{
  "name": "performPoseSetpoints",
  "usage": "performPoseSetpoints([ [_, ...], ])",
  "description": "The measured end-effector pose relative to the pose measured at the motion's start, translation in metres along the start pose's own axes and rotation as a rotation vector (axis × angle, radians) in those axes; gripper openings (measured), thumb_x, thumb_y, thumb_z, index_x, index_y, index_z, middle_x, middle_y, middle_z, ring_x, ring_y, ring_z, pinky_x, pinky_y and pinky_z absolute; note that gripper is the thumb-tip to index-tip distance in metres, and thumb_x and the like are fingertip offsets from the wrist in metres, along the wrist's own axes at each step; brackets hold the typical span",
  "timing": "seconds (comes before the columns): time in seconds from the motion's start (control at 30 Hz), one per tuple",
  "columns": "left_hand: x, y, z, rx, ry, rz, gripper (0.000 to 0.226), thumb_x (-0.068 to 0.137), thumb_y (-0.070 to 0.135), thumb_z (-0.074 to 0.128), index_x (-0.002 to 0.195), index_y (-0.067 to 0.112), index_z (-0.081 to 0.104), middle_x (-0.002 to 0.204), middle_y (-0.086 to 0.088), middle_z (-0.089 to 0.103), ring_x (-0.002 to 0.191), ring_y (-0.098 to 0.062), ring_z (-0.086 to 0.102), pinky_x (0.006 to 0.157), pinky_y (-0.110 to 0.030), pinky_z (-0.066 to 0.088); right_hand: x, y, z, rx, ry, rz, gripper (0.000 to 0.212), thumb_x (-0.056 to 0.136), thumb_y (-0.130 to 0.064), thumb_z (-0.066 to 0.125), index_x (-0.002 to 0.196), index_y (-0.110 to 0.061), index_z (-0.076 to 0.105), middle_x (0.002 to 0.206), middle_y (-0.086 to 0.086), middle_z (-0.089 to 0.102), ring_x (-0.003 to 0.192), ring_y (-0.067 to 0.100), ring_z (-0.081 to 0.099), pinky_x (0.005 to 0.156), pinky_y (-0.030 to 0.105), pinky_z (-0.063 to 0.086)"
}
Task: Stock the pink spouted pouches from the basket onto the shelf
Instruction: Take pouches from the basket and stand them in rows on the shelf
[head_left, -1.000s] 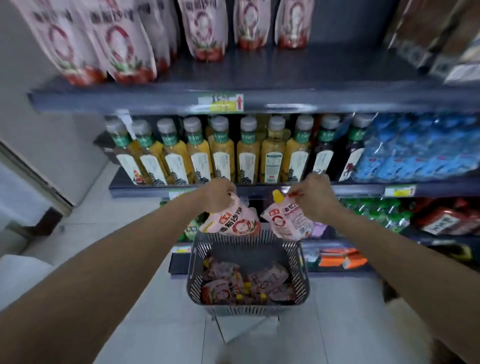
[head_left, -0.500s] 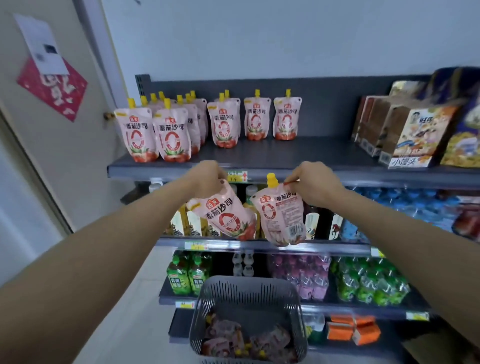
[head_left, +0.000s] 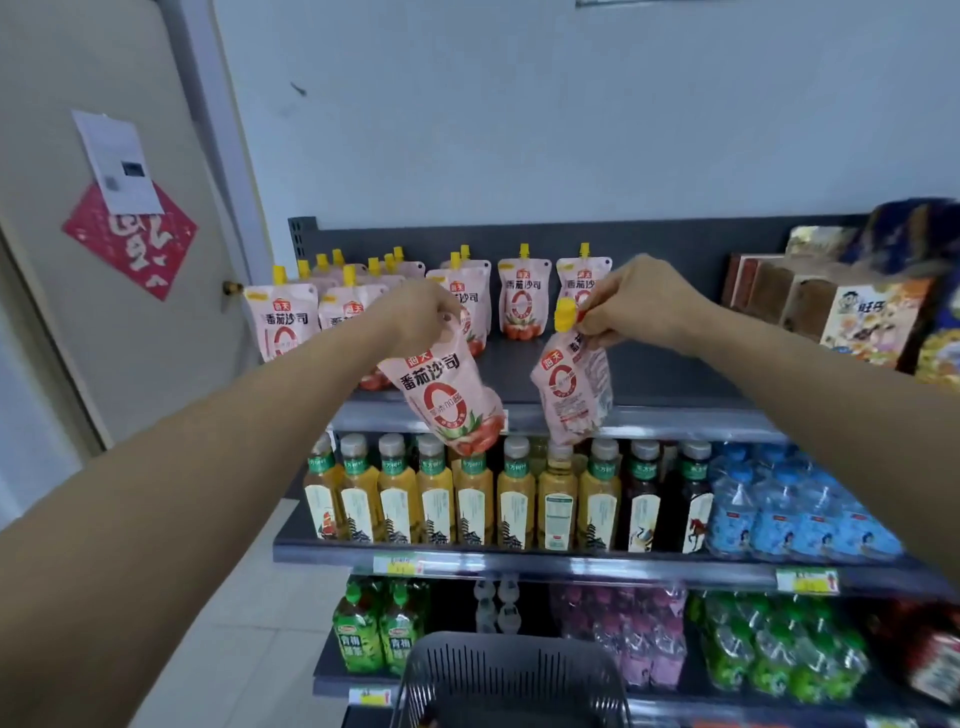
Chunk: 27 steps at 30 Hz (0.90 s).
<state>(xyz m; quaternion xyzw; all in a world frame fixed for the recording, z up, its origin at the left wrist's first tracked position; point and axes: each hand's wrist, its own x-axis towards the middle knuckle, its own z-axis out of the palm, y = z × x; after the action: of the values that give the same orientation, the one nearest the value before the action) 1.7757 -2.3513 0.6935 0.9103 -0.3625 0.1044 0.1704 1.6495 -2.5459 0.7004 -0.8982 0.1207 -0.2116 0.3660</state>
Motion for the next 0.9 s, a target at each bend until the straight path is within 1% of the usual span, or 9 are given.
performPoseSetpoints([
  [0.07,0.020,-0.005,-0.004,0.047,0.006,0.019,0.040,0.088,-0.006,0.042,0.117,0.011,0.063,0.127,-0.012,0.059,0.110,-0.030,0.056,0.091,-0.036,0.048,0.019,-0.001,-0.004,-0.081,0.079,-0.041,0.010,0.073,-0.001,0.066,0.073,-0.005,0.075,0.075,0.011,0.074,0.074,0.024,0.073,0.078,0.036,0.060],
  [0.13,0.040,-0.008,-0.007,0.107,0.013,0.044,0.042,0.088,-0.006,0.038,0.114,0.015,0.063,0.127,-0.009,0.058,0.113,-0.030,0.054,0.094,-0.040,0.047,0.037,0.000,-0.006,-0.110,0.133,-0.059,0.012,0.074,-0.001,0.063,0.073,-0.004,0.075,0.069,0.006,0.073,0.067,0.017,0.072,0.075,0.032,0.060],
  [0.27,0.075,-0.016,-0.006,0.224,0.018,0.073,0.041,0.089,-0.004,0.035,0.105,0.021,0.063,0.116,-0.002,0.061,0.117,-0.028,0.048,0.097,-0.040,0.025,0.071,0.006,-0.009,-0.044,0.087,-0.031,0.019,0.075,0.001,0.065,0.064,-0.013,0.072,0.049,-0.007,0.068,0.051,0.006,0.068,0.057,0.014,0.057],
  [0.43,0.113,-0.031,0.008,0.252,-0.001,0.110,0.039,0.089,0.001,0.034,0.099,0.024,0.063,0.102,-0.001,0.058,0.114,-0.029,0.046,0.102,-0.043,0.019,0.109,0.015,0.004,-0.090,0.007,-0.008,0.014,0.075,0.004,0.063,0.076,-0.005,0.074,0.069,0.005,0.071,0.062,0.012,0.069,0.062,0.014,0.057],
  [0.6,0.138,-0.040,0.023,0.269,-0.043,0.137,0.042,0.090,-0.001,0.033,0.107,0.022,0.063,0.102,-0.002,0.056,0.111,-0.027,0.048,0.102,-0.041,0.022,0.144,0.025,0.015,-0.077,-0.049,0.002,0.018,0.077,0.006,0.060,0.085,0.000,0.074,0.079,0.012,0.073,0.070,0.018,0.071,0.073,0.026,0.059],
  [0.7,0.153,-0.046,0.034,0.229,-0.081,0.138,0.044,0.090,-0.001,0.035,0.113,0.023,0.063,0.119,-0.006,0.060,0.114,-0.027,0.048,0.097,-0.039,0.032,0.158,0.031,0.022,-0.106,-0.135,0.017,0.018,0.078,0.006,0.059,0.088,0.002,0.073,0.082,0.014,0.073,0.062,0.011,0.069,0.061,0.017,0.058],
  [0.77,0.162,-0.047,0.039,0.236,-0.064,0.124,0.044,0.089,-0.001,0.035,0.111,0.026,0.063,0.114,-0.005,0.061,0.116,-0.027,0.046,0.099,-0.040,0.028,0.166,0.036,0.026,-0.094,-0.171,0.036,0.020,0.080,0.006,0.055,0.089,0.003,0.072,0.081,0.013,0.073,0.057,0.006,0.069,0.056,0.014,0.055],
  [0.83,0.170,-0.047,0.043,0.236,-0.024,0.108,0.039,0.088,0.001,0.039,0.107,0.028,0.061,0.108,-0.005,0.059,0.119,-0.028,0.041,0.102,-0.044,0.025,0.175,0.039,0.027,-0.054,-0.186,0.076,0.024,0.084,0.004,0.047,0.091,0.004,0.070,0.082,0.014,0.073,0.058,0.008,0.070,0.059,0.017,0.058],
  [0.9,0.176,-0.044,0.048,0.190,-0.001,0.091,0.027,0.088,0.008,0.048,0.102,0.029,0.059,0.114,-0.007,0.057,0.120,-0.030,0.038,0.099,-0.045,0.029,0.183,0.041,0.026,0.000,-0.214,0.123,0.030,0.089,-0.002,0.040,0.097,0.010,0.066,0.089,0.019,0.073,0.065,0.015,0.073,0.064,0.021,0.060],
])
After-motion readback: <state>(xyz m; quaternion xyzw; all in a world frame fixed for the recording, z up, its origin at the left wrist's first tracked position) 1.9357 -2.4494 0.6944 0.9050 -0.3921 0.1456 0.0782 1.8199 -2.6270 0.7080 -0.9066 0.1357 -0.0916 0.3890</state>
